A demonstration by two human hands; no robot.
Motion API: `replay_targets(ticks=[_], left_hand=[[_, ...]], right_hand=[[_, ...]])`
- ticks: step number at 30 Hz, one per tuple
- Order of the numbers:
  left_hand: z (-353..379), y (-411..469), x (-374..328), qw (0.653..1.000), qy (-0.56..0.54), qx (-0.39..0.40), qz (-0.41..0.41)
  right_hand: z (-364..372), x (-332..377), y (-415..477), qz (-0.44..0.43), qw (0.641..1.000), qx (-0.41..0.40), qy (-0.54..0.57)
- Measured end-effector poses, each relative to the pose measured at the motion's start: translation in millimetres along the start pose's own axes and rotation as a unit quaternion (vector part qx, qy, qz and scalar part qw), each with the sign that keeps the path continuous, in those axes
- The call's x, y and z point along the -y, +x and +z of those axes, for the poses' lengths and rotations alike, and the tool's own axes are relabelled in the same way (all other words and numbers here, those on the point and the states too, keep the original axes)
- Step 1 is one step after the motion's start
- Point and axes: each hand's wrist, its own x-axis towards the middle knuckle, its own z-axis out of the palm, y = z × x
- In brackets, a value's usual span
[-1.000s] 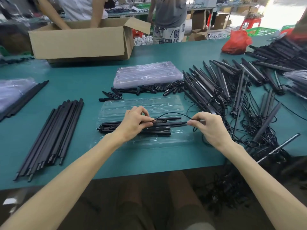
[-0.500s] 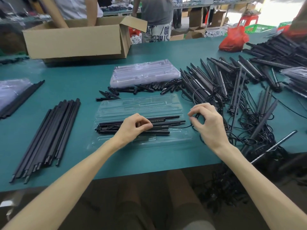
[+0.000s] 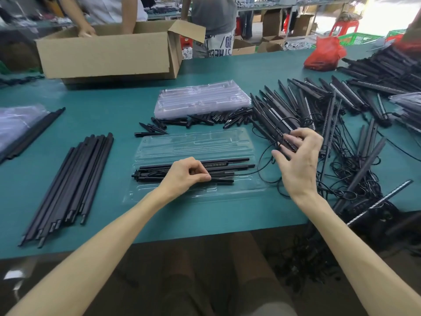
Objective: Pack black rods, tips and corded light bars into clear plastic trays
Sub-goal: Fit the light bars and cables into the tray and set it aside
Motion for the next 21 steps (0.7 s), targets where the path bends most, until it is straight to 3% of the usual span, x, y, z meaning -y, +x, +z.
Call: replay_targets(ticks=[3,6,15,21], left_hand=[[0.4,2.3,-0.4,1.000,0.015,0.001,-0.009],[-0.7,5.0,-2.9,0.999,0.031,0.015,-0.020],[3.9,11.5,-13.6,0.996,-0.008,0.027,-0.089],[7.2,11.4,-11.8,0.996,-0.023,0.017,-0.086]], right_hand=[[-1.1,-1.6,2.8,0.076,0.995,0.027,0.055],[0.2,-1.0,0.3,0.070,0.994,0.062,0.053],[14.6,5.6,-8.7,-0.055,0.992,0.115,-0.013],[30.8,2.9,-28.9,-0.193,0.947,0.226,-0.121]])
